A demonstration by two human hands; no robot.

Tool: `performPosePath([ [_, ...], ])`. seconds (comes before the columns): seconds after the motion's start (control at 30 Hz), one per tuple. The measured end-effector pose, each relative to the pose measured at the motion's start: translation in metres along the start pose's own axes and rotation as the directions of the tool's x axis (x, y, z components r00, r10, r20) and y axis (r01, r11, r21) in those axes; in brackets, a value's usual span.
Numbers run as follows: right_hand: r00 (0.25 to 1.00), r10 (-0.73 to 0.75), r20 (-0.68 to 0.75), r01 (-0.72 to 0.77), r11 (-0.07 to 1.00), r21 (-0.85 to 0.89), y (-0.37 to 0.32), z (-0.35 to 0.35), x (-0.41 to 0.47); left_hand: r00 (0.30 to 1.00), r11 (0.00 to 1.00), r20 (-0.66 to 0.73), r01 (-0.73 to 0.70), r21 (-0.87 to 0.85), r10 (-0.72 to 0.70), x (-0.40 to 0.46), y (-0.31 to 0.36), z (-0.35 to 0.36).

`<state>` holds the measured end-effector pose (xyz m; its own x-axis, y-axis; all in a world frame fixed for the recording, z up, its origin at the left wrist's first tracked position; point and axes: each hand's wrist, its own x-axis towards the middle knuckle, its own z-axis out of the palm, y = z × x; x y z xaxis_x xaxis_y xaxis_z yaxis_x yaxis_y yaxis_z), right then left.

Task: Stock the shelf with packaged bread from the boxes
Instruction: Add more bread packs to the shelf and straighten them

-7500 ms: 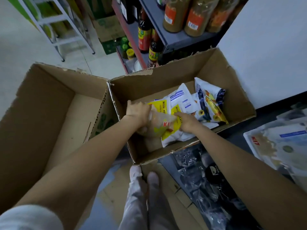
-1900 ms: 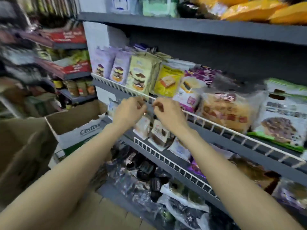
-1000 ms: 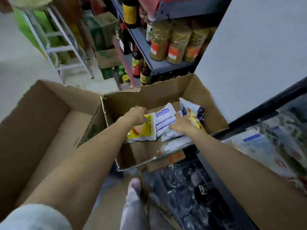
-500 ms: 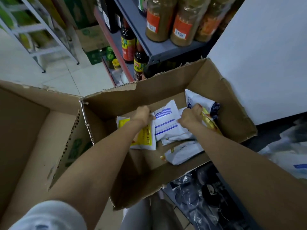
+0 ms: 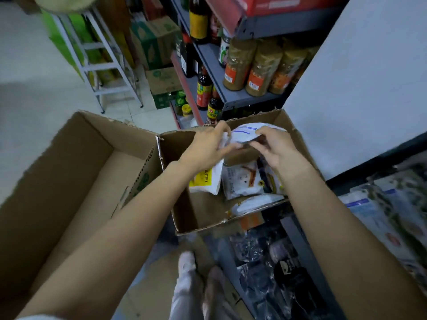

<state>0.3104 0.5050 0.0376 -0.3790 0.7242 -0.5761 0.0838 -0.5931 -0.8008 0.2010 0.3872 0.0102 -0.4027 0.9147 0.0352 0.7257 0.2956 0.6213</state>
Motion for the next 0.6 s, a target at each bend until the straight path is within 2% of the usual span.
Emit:
performPosePath([
  [0.07, 1.0, 0.023, -0.005, -0.023, 0.995, 0.097, -0.017, 0.006, -0.028, 0.998, 0.974, 0.039, -0.062, 0.218, 0.055, -0.012, 0.02, -0.02],
  [0.13, 1.0, 0.014, 0.015, -0.016, 0.994, 0.106, -0.027, 0.013, -0.061, 0.999, 0.936, -0.01, -0.043, 0.349, 0.05, -0.025, 0.036, -0.038],
  [0.2, 0.997, -0.039, 0.059, 0.035, 0.997, 0.075, -0.033, 0.017, -0.099, 0.984, 0.929, -0.146, -0.037, 0.369, 0.097, -0.042, 0.05, -0.058],
  [0.27, 0.982, -0.111, 0.154, 0.109, 0.994, 0.024, -0.036, 0.018, -0.142, 0.947, 0.938, -0.263, -0.092, 0.335, 0.187, -0.06, 0.063, -0.079],
  [0.33, 0.948, -0.226, 0.224, 0.253, 0.963, -0.098, -0.035, 0.014, -0.184, 0.925, 0.976, -0.343, -0.099, 0.195, 0.162, -0.083, 0.074, -0.101],
  [0.37, 0.928, -0.308, 0.211, 0.35, 0.914, -0.204, -0.033, 0.009, -0.203, 0.922, 0.995, -0.377, -0.081, 0.05, 0.094, -0.097, 0.079, -0.114],
  [0.43, 0.846, -0.516, 0.135, 0.522, 0.749, -0.408, -0.029, -0.003, -0.238, 0.934, 0.962, -0.357, -0.092, -0.259, -0.006, -0.125, 0.092, -0.139],
  [0.47, 0.79, -0.6, 0.124, 0.578, 0.663, -0.475, -0.027, -0.009, -0.256, 0.944, 0.92, -0.33, -0.128, -0.371, -0.001, -0.141, 0.102, -0.148],
  [0.53, 0.778, -0.613, 0.136, 0.598, 0.657, -0.46, -0.023, -0.022, -0.296, 0.966, 0.845, -0.253, -0.178, -0.504, 0.052, -0.173, 0.126, -0.165],
  [0.6, 0.783, -0.604, 0.148, 0.603, 0.679, -0.419, -0.022, -0.038, -0.336, 0.975, 0.81, -0.192, -0.202, -0.55, 0.113, -0.2, 0.156, -0.176],
])
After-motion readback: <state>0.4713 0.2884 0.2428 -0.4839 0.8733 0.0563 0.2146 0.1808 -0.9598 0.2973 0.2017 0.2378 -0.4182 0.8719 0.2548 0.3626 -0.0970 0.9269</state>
